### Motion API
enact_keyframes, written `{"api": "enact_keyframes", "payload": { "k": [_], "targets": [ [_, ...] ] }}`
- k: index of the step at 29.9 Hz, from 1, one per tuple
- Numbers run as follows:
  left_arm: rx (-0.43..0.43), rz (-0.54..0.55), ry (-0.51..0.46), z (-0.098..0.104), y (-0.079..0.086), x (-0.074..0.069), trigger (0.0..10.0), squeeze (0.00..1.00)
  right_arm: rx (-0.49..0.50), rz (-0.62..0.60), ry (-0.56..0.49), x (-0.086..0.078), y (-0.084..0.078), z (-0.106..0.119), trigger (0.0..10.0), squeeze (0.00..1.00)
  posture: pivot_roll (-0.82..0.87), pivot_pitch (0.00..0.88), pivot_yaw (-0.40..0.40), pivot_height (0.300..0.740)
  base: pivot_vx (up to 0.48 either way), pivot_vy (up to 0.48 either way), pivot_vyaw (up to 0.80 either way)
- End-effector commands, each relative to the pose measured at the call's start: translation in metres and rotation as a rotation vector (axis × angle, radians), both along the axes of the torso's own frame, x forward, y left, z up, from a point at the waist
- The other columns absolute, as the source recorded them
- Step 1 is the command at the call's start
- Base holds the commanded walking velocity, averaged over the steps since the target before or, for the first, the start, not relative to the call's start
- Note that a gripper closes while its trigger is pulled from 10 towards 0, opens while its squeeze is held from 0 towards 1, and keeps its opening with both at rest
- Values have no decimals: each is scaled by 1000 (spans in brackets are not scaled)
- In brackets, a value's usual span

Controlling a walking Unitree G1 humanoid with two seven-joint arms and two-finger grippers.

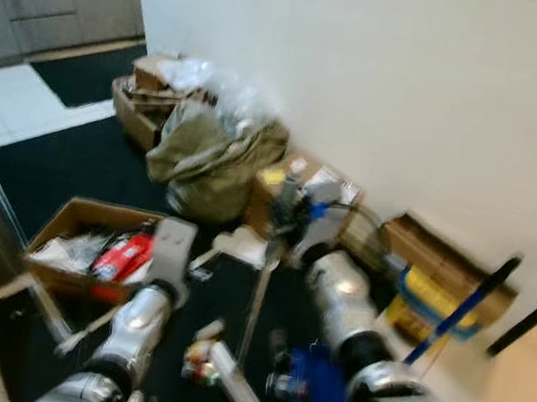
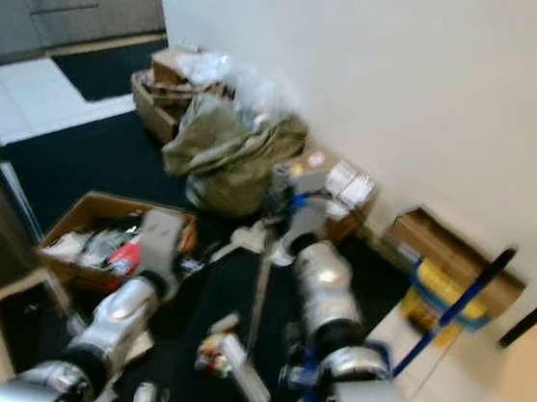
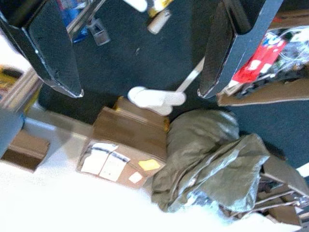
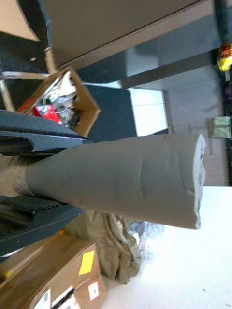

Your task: Sweep floor

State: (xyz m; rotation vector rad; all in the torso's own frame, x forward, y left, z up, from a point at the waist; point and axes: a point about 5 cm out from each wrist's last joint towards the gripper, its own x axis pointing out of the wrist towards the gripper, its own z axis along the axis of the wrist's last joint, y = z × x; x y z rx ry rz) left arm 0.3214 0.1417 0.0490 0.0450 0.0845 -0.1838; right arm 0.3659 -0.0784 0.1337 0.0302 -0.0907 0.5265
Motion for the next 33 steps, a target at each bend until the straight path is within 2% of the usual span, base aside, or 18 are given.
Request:
{"api": "enact_keyframes", "payload": {
  "k": [1,11,16,19,21,25,30,33],
  "targets": [
    [3,-26,14,-3,-8,-2,10000,0,15,-30,-16,1,-9,1,10000,0,-17,0,-7,740,0,0,0],
    [18,-14,41,-7,-7,-3,10000,0,13,-29,-13,0,-8,1,10000,0,-20,10,-3,740,0,0,0],
    [26,26,87,-16,4,-8,10000,0,-65,-65,2,-1,-10,-6,10000,0,-26,7,-8,740,0,0,0],
    [22,48,121,-23,12,-14,10000,0,-107,-128,49,0,-12,-15,10000,0,-29,9,-9,740,0,0,0],
    [20,49,126,-24,13,-15,10000,0,-102,-146,59,0,-12,-16,10000,0,-30,14,-11,740,0,0,0],
    [-3,79,161,-31,20,-21,10000,0,-22,-183,109,2,-13,-17,10000,0,-38,28,-12,740,0,0,0],
    [0,99,174,-34,23,-22,10000,0,-16,-193,114,2,-14,-17,10000,0,-40,31,-9,740,0,-189,0],
    [-8,157,206,-39,31,-26,10000,0,-14,-219,116,3,-15,-17,10000,0,-46,37,-10,740,0,-240,0]
  ]
}}
